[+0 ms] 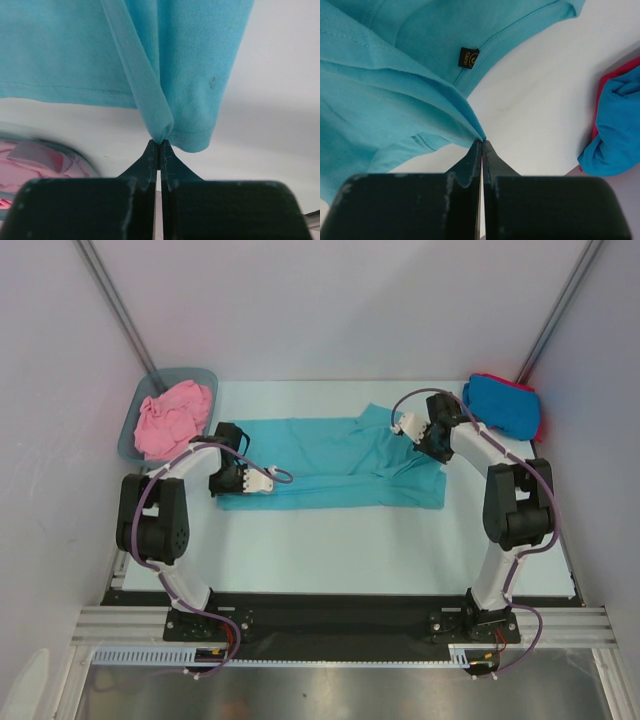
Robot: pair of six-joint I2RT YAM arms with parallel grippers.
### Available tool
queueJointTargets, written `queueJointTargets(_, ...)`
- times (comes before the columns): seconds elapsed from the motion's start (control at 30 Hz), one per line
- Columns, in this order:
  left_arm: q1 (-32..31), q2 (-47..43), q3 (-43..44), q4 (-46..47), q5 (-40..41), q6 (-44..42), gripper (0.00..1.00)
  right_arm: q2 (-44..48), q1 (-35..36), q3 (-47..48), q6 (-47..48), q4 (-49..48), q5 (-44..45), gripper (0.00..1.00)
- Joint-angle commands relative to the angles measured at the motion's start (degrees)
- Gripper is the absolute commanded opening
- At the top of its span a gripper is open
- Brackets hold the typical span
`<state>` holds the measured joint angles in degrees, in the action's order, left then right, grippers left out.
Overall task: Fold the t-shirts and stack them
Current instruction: Fold the tshirt
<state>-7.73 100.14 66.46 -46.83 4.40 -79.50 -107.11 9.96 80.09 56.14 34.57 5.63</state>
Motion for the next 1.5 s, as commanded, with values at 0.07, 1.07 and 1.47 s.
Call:
queueJointTargets(0.07,0.3,0.0,0.8,0.2,1.0,0.8,0.01,-0.6,0.8,3.5,-0.9,-2.0,1.2,0.0)
queueJointTargets(1.07,3.6,10.6,21.3,11.8,3.3,16.6,1.0,-8.5,-4.5,24.6,-22.0,1.5,-4.9,0.31)
queueJointTargets(1.47,1.4,22.2,31.6,18.7,5.3,20.3,1.0,-24.0,-3.2,37.6,-25.2,2.9,-7.6,0.0)
